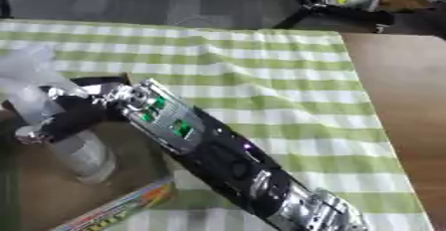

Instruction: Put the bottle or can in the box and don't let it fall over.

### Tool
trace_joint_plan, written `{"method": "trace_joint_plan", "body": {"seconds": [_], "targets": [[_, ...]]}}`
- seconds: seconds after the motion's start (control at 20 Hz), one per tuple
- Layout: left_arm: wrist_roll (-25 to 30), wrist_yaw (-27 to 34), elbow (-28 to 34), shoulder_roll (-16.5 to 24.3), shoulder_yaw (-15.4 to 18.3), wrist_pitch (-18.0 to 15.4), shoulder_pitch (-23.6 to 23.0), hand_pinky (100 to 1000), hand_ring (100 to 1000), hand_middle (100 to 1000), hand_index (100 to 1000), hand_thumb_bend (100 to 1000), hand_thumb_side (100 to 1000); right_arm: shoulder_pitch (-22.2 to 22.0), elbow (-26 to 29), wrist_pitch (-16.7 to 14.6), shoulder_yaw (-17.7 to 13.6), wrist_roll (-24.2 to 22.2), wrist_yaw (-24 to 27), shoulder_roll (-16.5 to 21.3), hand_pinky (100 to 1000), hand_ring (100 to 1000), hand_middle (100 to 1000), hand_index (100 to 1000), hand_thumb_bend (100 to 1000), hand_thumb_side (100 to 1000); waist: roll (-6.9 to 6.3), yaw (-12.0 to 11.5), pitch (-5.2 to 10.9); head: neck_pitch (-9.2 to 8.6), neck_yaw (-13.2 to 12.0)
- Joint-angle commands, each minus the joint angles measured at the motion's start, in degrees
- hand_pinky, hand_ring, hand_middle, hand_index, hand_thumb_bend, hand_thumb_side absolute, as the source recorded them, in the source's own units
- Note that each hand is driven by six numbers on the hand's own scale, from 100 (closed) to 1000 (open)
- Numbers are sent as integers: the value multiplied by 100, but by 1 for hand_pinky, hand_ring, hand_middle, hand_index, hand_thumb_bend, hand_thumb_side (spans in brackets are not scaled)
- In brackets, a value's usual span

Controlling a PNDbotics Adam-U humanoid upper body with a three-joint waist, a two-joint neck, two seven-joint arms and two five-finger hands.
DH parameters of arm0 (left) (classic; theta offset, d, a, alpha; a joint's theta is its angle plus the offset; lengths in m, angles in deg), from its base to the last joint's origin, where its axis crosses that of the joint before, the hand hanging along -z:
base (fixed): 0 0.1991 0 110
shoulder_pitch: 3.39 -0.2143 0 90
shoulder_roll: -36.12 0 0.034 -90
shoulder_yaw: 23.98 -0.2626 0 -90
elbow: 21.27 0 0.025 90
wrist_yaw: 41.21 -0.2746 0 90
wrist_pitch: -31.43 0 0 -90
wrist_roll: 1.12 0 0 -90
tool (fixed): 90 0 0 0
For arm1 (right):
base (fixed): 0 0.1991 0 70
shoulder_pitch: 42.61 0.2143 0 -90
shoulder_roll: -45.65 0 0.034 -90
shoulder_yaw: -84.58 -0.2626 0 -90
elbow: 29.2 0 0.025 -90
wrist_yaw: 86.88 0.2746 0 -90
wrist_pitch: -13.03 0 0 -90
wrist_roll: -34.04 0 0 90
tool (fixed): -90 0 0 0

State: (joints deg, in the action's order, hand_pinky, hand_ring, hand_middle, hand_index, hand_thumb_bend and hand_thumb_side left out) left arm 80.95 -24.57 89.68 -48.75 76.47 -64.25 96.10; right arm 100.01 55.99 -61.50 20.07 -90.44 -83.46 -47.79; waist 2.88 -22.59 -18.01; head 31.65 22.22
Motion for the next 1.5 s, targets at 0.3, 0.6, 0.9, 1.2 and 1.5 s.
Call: {"method": "trace_joint_plan", "body": {"seconds": [0.3,0.6,0.9,1.2,1.5], "targets": [[4,-33,99,118,72,-7,-11,929,827,921,828,100,768,10,351,-245,-73,-260,105,169,1000,1000,1000,1000,100,638,-72,21,91,-41,-41],[23,-68,90,99,76,-4,-68,930,827,922,829,100,770,-328,512,-571,-105,-702,184,412,1000,1000,1000,1000,100,461,-107,112,84,-64,-106],[53,-69,87,91,64,0,-74,930,827,922,829,100,772,-308,294,-619,-180,-1080,265,389,1000,1000,1000,1000,100,434,-120,122,72,-74,-98],[93,-56,92,82,45,4,-56,931,829,922,830,100,773,-127,197,-690,-182,-1339,166,435,1000,1000,1000,1000,100,155,-113,100,80,-69,-72],[133,-30,99,62,14,24,-10,932,830,922,830,100,773,284,-31,-847,-154,-1704,-149,459,1000,1000,1000,1000,100,100,-74,46,110,-45,-16]]}}
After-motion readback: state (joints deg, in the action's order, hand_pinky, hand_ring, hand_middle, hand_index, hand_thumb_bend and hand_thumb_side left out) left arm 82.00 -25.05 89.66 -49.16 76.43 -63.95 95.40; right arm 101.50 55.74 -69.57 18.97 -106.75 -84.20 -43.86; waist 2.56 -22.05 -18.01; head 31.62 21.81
